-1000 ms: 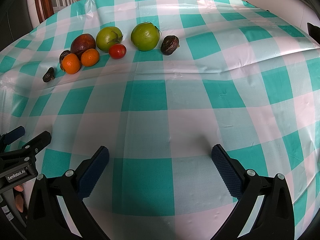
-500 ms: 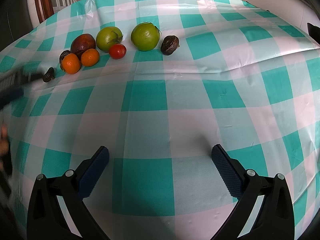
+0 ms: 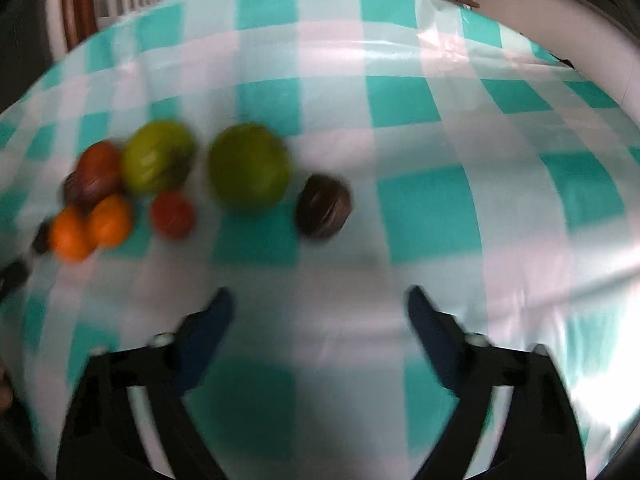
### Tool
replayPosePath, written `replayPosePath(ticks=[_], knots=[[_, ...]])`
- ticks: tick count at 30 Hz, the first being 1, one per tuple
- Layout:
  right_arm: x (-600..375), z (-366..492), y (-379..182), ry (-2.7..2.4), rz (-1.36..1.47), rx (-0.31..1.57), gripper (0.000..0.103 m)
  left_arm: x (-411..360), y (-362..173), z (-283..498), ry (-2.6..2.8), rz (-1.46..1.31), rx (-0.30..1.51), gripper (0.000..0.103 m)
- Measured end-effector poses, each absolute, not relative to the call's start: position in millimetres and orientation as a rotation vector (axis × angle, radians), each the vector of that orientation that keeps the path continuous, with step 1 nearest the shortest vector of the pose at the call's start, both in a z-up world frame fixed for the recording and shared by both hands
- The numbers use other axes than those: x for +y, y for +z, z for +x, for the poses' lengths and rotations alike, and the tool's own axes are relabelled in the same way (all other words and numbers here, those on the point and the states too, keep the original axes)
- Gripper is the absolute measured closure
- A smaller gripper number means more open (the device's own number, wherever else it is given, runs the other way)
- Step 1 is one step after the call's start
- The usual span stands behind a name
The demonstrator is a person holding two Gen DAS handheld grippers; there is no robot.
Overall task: Organize fruits
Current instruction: 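Grasp a dark brown round fruit with the right tool while the left tool grasps another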
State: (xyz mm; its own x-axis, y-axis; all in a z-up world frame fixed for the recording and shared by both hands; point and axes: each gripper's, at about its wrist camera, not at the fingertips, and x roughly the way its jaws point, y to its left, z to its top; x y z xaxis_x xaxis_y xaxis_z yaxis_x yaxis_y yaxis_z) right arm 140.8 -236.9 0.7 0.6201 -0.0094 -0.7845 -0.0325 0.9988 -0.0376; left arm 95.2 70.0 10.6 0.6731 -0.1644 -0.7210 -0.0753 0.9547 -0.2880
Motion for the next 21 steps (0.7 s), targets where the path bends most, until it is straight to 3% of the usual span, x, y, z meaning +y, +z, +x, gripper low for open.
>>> replayPosePath(ticks=[6,11,12,21], knots=[[-242,177,-3,0.014,-0.039,0.89,0.037,78,3,98,-0.046,-0.365,0.847,0.001],[-244,189,-6,0.029,-0.027,0.895,0.052,75,4,97,-0.046,-0.347,0.839,0.001],[-244,190,-6,0.029,-0.026,0.893,0.061,76,4,97,-0.046,-0.351,0.837,0.001],[-250,138,-3,0.096,0.149,0.84,0.061,87,4,98,0.009,-0.307,0.856,0.001]])
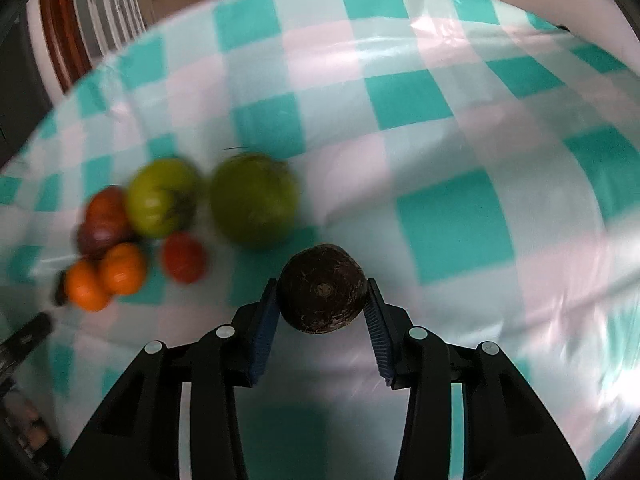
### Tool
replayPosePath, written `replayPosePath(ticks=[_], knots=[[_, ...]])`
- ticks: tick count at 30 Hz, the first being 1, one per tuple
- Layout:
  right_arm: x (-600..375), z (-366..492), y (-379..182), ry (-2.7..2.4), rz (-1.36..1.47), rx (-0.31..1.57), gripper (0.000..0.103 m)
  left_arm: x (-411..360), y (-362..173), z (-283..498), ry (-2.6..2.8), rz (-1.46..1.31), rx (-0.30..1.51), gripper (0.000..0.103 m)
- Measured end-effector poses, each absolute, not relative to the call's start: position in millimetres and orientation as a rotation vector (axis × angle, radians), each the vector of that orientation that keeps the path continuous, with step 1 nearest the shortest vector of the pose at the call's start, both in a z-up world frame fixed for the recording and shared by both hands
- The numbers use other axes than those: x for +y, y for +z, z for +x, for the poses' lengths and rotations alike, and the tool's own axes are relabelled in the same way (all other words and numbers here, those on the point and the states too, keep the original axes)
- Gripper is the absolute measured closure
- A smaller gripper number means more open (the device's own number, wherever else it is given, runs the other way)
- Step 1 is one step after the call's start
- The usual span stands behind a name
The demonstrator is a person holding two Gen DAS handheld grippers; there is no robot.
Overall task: Organize fruits
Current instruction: 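Grasp a dark brown round fruit with the right tool while the left tool grasps another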
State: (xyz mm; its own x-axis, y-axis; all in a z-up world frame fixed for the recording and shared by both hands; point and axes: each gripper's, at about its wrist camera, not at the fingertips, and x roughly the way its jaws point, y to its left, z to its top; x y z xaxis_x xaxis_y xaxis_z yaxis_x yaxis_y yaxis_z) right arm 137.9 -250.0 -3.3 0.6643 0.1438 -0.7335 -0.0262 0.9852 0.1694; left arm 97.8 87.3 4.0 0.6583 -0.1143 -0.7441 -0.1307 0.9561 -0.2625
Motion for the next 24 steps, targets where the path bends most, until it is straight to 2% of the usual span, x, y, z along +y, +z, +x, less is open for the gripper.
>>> replayPosePath(ticks=[4,6,8,12,13,16,20,24], knots=[[-239,112,0,0.179,0.23,0.792,0.061,96,6,105,0.019,-0.26,0.847,0.002],[-226,105,2,0.204,0.196,0.793,0.061,93,7,109,0.032,-0.218,0.842,0.006],[-209,100,7,0.233,0.194,0.783,0.061,83,8,116,0.046,-0.146,0.83,0.016],[-209,101,3,0.251,0.211,0.796,0.061,75,6,132,0.024,-0.11,0.85,0.028],[-206,98,4,0.253,0.21,0.797,0.061,74,6,135,0.02,-0.108,0.854,0.032],[-204,99,3,0.257,0.195,0.797,0.061,71,2,144,-0.008,-0.093,0.882,0.063],[-208,98,1,0.267,0.212,0.803,0.061,71,9,128,-0.024,-0.083,0.835,0.063],[-213,99,0,0.279,0.253,0.806,0.061,76,20,84,-0.087,-0.229,0.807,0.063]])
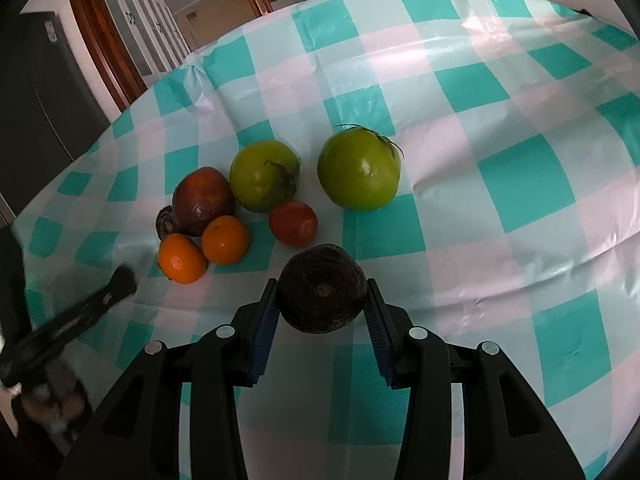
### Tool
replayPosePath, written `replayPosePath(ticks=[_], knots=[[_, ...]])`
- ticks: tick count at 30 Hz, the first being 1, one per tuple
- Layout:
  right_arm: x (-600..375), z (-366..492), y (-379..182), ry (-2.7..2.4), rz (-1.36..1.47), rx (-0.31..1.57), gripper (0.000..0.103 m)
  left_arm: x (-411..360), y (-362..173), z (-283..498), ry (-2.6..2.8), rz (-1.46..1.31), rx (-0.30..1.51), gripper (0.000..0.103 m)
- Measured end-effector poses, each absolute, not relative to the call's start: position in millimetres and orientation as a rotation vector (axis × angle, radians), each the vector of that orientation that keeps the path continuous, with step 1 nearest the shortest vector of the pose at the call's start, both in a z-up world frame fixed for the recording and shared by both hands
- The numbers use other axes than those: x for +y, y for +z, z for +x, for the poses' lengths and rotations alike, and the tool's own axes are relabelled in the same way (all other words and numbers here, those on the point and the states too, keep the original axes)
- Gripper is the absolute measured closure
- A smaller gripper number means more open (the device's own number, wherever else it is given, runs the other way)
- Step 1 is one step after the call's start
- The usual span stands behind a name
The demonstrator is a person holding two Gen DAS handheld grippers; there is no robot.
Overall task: Organize fruits
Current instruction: 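Grasp a dark brown round fruit with the right tool while the left tool grasps another, then carry both dark brown fruits over the white purple-rimmed bin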
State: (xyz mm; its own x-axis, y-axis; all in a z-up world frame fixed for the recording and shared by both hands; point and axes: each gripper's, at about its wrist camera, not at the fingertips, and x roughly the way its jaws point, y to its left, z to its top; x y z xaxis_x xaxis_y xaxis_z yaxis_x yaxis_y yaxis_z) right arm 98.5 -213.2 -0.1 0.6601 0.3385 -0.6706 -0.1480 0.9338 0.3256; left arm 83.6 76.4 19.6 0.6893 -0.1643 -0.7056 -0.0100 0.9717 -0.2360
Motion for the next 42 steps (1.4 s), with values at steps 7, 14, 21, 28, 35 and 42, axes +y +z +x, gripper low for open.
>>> replayPosePath(ticks=[7,14,21,28,35,42], knots=[[-218,101,-3,0.287,0.296,0.803,0.061,57,5,48,-0.154,-0.292,0.827,0.063],[-221,104,-7,0.297,0.336,0.803,0.061,75,3,52,-0.106,-0.36,0.761,0.063],[-224,104,-7,0.309,0.358,0.798,0.061,77,5,54,-0.091,-0.358,0.748,0.063],[-225,104,-5,0.321,0.37,0.791,0.061,81,4,57,-0.092,-0.381,0.769,0.063],[-226,75,-1,0.3,0.409,0.788,0.061,84,13,38,-0.089,-0.404,0.719,0.063],[-227,-41,10,0.308,0.397,0.751,0.061,45,22,-45,-0.161,-0.267,0.705,0.063]])
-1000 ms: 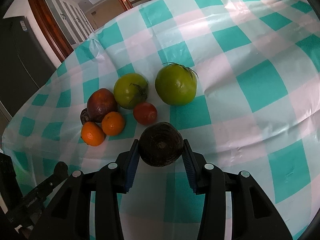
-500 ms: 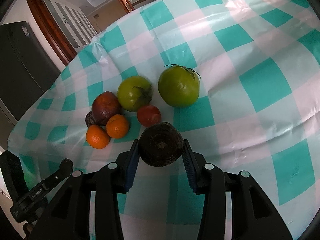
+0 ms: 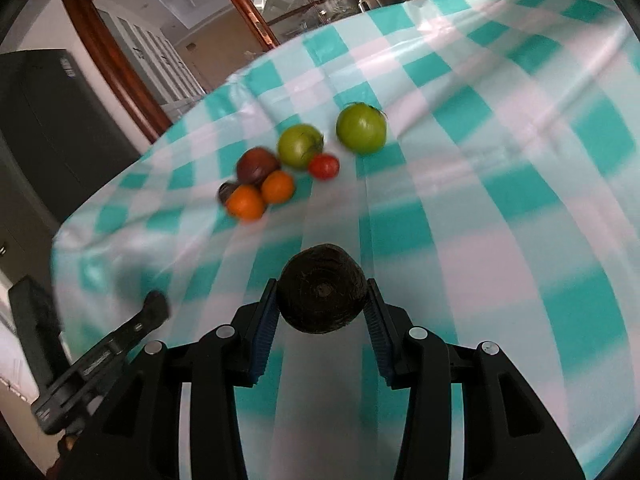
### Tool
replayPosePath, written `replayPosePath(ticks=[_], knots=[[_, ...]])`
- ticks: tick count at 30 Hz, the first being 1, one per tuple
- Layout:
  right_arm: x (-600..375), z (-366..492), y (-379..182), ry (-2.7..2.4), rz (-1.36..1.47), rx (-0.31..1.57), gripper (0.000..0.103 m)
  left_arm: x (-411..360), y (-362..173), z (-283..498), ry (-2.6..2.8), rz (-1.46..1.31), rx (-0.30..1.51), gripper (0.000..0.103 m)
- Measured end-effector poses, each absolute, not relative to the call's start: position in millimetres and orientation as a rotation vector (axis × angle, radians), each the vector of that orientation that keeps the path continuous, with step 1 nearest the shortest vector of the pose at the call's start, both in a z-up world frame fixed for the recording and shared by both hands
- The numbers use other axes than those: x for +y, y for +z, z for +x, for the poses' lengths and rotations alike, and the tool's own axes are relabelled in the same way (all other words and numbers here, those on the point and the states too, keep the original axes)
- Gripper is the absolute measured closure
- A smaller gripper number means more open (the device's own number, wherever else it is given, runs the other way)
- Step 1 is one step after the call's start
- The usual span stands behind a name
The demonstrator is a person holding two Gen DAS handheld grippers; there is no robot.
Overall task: Organize fruits
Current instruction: 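Carry both dark brown fruits over the white purple-rimmed bin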
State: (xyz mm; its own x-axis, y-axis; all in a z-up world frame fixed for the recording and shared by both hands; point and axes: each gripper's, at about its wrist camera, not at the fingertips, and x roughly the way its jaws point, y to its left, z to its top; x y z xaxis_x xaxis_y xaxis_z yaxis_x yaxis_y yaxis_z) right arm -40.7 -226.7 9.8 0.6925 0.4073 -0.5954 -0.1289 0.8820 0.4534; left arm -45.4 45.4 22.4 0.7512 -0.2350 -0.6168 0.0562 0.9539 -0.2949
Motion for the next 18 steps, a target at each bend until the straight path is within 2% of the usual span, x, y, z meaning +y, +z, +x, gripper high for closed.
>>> replayPosePath(ticks=[5,18], knots=[[-251,-128,23,0.279,0.281,0.708,0.061,-8,29,-101,-0.289,-0.148,0.693,0.063],[-393,-300,10,0.004,0.295,0.605,0.06,-204,23,-233,-0.864,0.285,0.678,0.063]])
